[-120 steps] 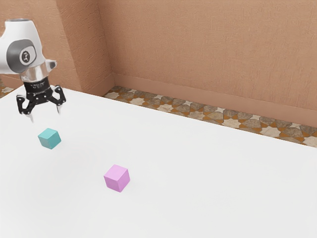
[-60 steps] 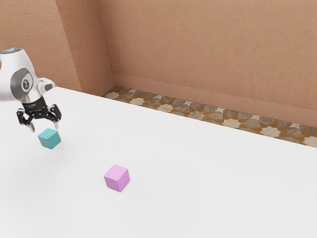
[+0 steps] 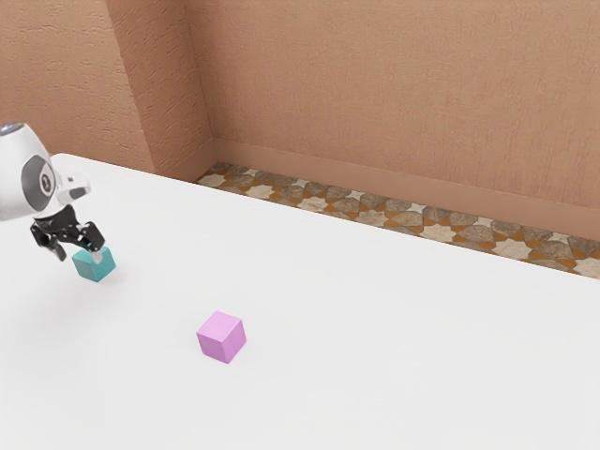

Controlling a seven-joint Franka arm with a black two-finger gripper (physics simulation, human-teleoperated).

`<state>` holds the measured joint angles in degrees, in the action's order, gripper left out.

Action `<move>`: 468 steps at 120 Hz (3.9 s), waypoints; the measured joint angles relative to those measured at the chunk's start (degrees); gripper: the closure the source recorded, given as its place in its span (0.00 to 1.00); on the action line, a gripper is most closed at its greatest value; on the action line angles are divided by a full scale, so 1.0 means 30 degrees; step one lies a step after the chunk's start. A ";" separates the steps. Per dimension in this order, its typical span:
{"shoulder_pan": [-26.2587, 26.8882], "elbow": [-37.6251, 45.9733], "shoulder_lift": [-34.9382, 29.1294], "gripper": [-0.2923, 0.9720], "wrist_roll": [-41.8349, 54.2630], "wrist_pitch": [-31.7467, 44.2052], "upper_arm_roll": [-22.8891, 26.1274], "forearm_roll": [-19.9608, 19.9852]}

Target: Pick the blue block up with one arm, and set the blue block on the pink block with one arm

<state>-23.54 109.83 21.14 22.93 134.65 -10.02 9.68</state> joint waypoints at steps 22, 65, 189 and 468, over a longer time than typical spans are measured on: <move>-0.0423 -0.0389 0.0407 0.23 0.2773 0.0241 0.0014 0.0921; -0.1291 -0.3383 0.3144 0.23 0.6905 0.0199 0.0673 0.2011; -0.1575 -0.4051 0.4495 0.37 1.0956 0.0144 0.1027 0.4198; 0.4980 0.7705 -0.5783 0.47 -1.4370 0.2538 0.7527 -0.5053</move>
<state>-8.60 132.94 3.79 -20.18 142.27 12.56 -5.48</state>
